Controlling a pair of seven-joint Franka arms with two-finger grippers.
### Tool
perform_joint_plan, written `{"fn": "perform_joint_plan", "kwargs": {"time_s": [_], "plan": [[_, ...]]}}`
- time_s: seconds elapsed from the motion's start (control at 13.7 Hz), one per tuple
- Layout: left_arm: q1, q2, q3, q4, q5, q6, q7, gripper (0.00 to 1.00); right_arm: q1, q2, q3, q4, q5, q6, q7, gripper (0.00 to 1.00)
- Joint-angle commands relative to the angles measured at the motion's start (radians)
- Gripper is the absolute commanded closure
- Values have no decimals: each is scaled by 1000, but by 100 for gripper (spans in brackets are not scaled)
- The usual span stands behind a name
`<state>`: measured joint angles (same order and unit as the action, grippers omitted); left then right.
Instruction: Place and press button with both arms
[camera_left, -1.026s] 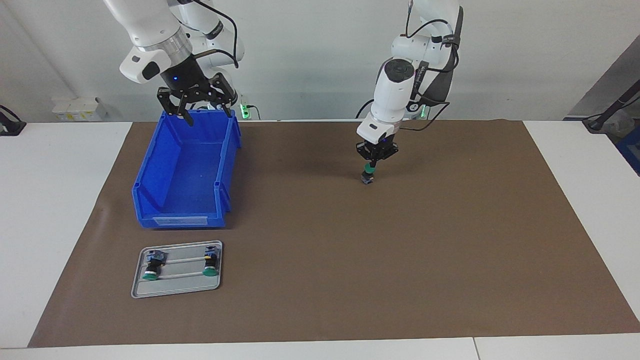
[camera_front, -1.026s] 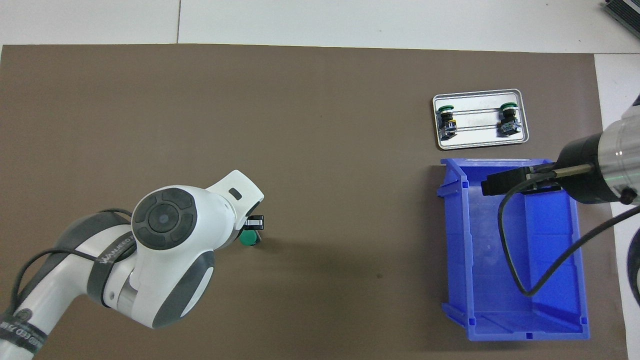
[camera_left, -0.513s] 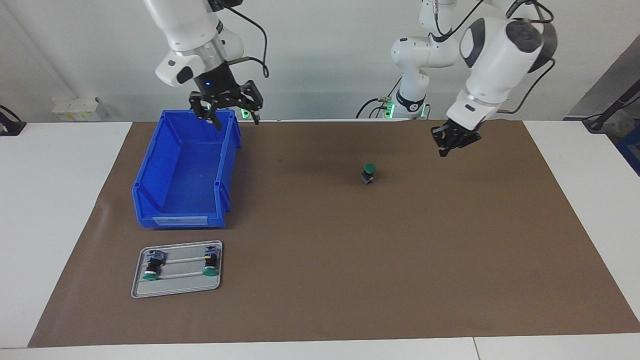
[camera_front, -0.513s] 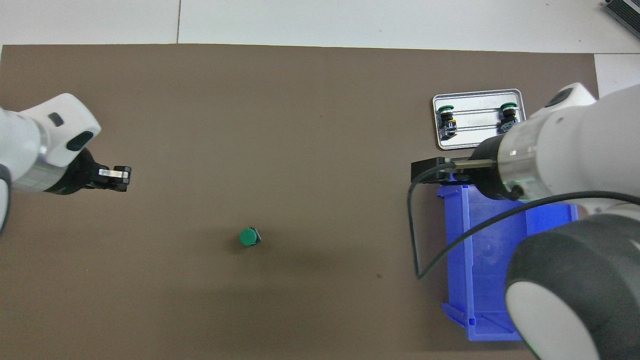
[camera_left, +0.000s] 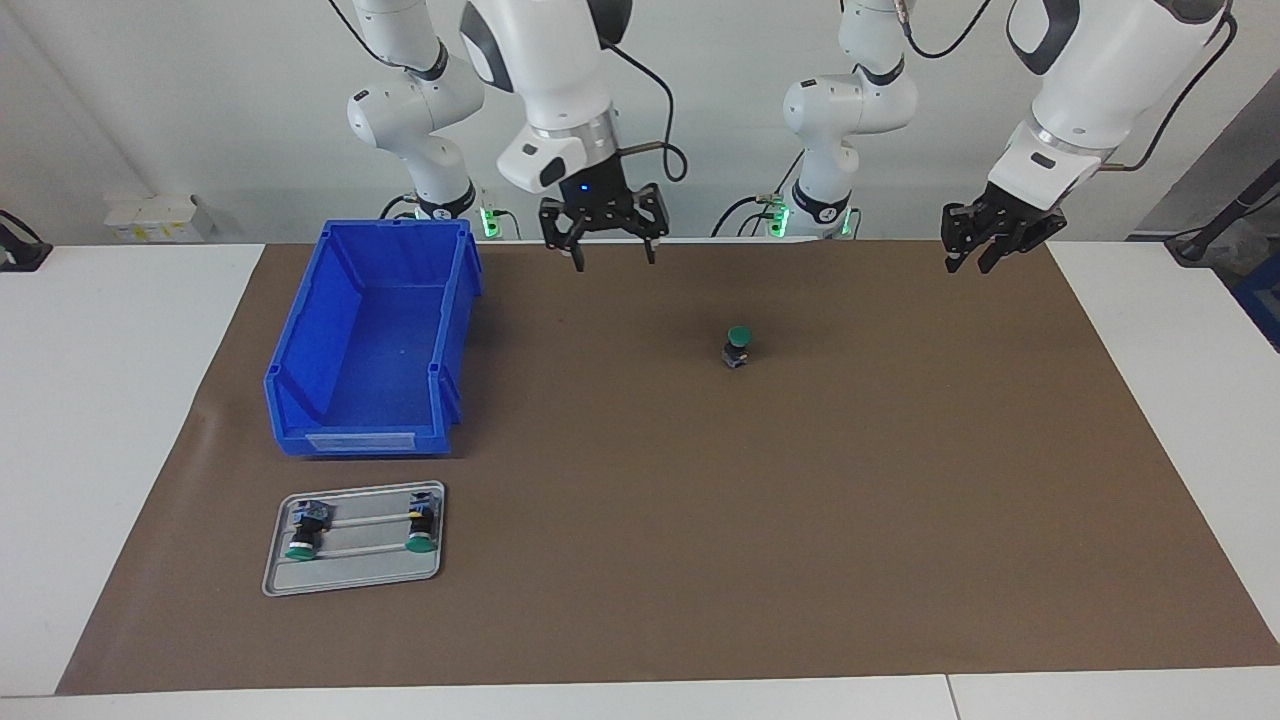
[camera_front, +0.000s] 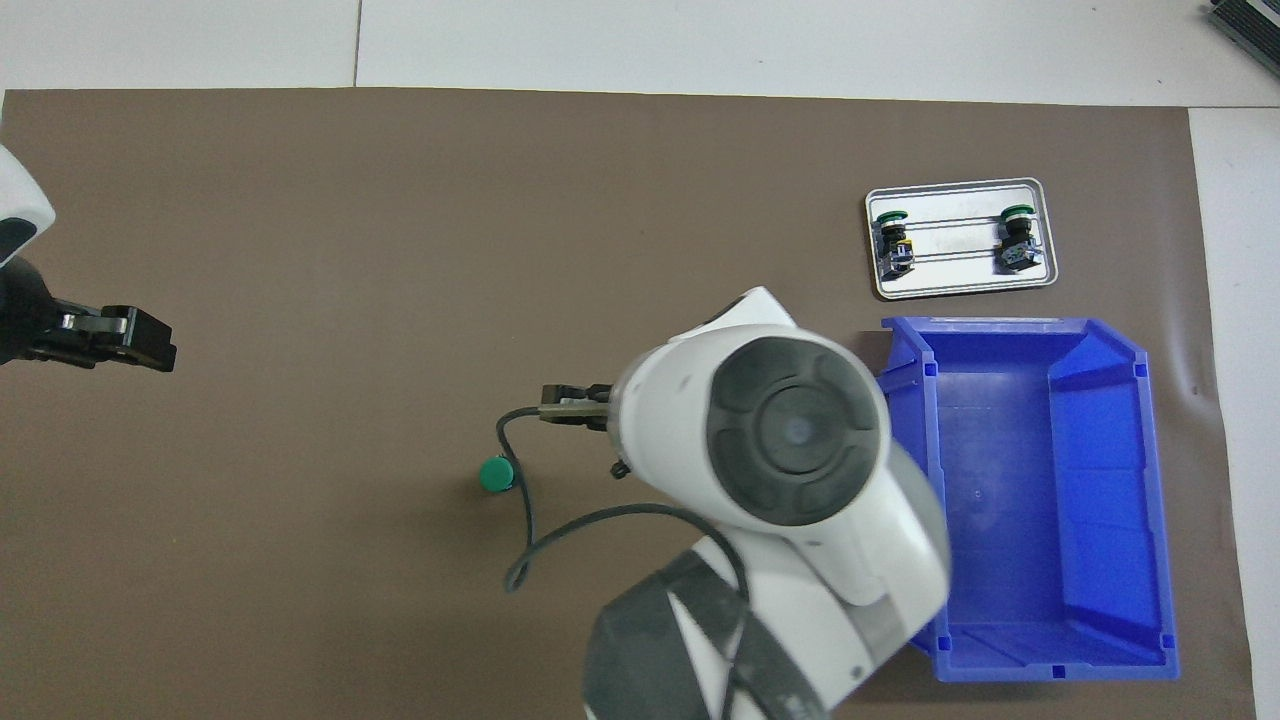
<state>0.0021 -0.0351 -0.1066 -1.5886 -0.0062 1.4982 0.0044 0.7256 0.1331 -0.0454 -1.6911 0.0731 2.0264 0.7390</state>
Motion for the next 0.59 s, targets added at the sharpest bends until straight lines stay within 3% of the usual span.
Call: {"fn": "perform_joint_plan", "kwargs": {"time_s": [0.0,0.51], "plan": [[-19,21,2,16,25,-26,-12,0,70,129,-2,28,-96,105,75,0],[18,0,13,-25,25,-32,-9,0,186,304,-2,21,-203,236,65,0]]}}
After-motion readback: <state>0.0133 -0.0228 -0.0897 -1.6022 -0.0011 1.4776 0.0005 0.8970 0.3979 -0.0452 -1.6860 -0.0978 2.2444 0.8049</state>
